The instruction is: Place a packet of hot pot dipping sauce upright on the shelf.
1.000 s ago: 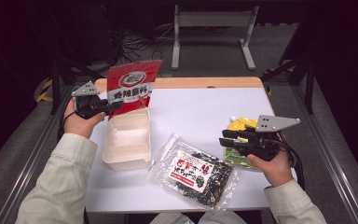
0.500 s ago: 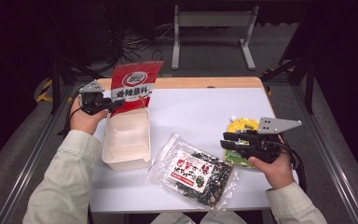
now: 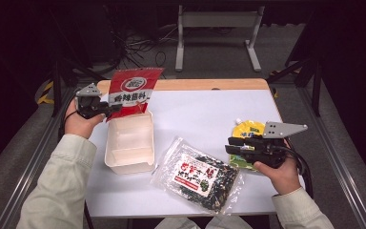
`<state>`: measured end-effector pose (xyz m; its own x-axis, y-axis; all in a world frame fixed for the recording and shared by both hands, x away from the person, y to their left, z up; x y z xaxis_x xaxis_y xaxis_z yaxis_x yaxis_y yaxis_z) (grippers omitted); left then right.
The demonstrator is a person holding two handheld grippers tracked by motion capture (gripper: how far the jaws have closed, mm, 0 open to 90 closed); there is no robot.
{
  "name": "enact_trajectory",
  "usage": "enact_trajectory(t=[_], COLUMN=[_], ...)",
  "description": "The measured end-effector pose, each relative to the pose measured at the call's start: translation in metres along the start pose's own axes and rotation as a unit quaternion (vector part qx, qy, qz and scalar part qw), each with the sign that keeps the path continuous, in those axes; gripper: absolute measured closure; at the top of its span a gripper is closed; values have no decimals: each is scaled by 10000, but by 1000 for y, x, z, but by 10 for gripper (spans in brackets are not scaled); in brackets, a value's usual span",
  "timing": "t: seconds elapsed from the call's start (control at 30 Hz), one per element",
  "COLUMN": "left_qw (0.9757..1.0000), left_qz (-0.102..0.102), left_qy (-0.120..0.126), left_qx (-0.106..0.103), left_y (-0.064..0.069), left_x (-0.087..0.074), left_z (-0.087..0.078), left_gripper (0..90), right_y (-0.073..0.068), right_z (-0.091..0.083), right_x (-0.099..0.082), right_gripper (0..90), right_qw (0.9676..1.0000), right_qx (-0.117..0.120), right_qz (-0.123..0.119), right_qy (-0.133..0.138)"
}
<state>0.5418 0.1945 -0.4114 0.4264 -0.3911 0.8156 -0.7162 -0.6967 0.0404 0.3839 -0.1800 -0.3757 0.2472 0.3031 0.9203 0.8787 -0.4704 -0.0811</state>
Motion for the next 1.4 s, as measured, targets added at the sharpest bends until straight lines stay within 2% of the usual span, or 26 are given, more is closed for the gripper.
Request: enact_trajectory(t=[0.17,0.3,0.4,0.53,0.7,0.8,0.93,1.4], left_qw=[9999,9999,9999,9997,9995,9993,9993,9996], left_qz=[39,122,45,-35,48,228,257,24], left_qy=[-24,8,9,168,282,291,281,168], left_qx=[-120,-116,-107,-167,-144,-58,-14,231], left_y=[5,8,5,-1,-6,-9,-10,-13], left_x=[3,7,3,-2,-8,-11,-11,-17], left_z=[15,28,35,36,37,40,42,52], left_gripper=[789,790,791,791,789,786,784,783], right_y=[-2,0,0,-2,-2,-3,-4,-6], right_z=[1,0,0,-1,0,3,4,5], right_x=[0,-1,-3,-3,-3,-4,-4,-5], right_gripper=[654,654,654,653,654,654,654,654], right_qw=[10000,10000,10000,10000,10000,10000,9999,9999], right_qx=[16,18,28,25,40,62,88,110], right_qz=[-18,17,21,-6,16,16,9,10], right_qy=[-5,0,-6,-20,-19,-39,-58,-59])
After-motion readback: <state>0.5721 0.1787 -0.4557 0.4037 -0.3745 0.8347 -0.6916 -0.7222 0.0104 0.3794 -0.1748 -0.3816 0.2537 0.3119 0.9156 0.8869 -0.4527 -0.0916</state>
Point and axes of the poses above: each handheld gripper's, and its own axes: z roughly forward along the jaws, x roughly out of its top, y roughly to its right, the point moved 10 cm from there along z, roughly forward along the jaws, and after that the axes turned 2 degrees about -z, right-handed, at the moved point
